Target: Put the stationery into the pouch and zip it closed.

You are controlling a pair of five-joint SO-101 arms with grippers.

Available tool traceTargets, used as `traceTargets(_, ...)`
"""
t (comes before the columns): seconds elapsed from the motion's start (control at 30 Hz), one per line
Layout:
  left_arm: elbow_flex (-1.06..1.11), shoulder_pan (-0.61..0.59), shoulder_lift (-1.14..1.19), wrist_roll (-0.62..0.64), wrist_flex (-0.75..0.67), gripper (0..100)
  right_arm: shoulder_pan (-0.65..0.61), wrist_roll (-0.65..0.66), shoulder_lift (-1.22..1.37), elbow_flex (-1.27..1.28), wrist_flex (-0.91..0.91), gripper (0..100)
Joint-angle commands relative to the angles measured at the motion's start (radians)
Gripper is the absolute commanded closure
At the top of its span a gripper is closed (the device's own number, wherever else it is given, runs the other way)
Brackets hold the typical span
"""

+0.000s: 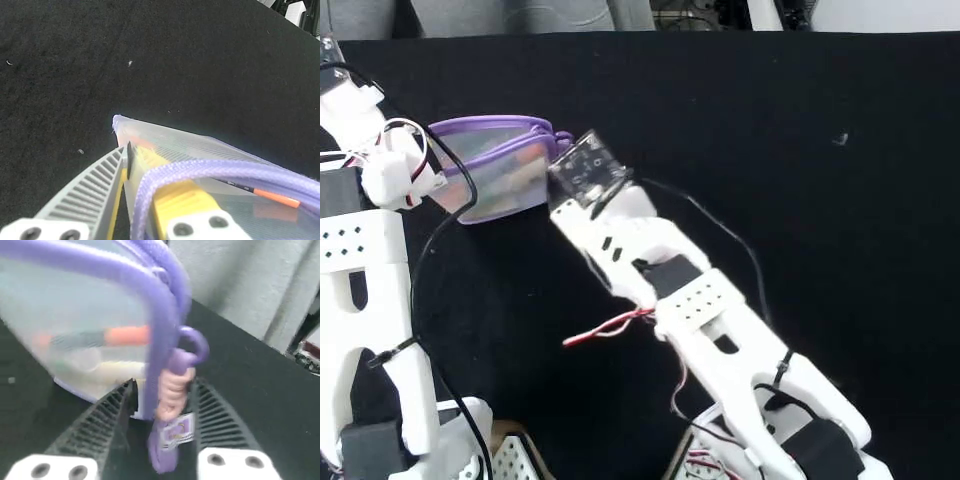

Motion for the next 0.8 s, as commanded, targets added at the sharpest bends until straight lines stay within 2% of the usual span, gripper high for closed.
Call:
traceTargets(0.0, 0.038, -0.033, 0.029, 0.006, -0.034, 97, 0.028, 0.003, -0.004, -0.031, -0.021, 92.6)
traceTargets(0.4, 0.038, -0.035, 0.029, 0.006, -0.034, 97, 0.026, 0.041, -0.004, -0.027, -0.025, 98.2)
traceTargets(0.47, 0.038, -0.035, 0.029, 0.006, -0.032, 97, 0.026, 0.026, -0.002, -0.025, -0.026, 95.3)
traceTargets(0.63, 0.038, -0.030, 0.029, 0.006, -0.028, 97, 0.026, -0.009, 0.004, -0.030, -0.029, 79.9)
traceTargets(0.77, 0.038, -0.028, 0.029, 0.006, -0.028, 97, 0.025, -0.003, 0.005, -0.010, -0.098, 78.0)
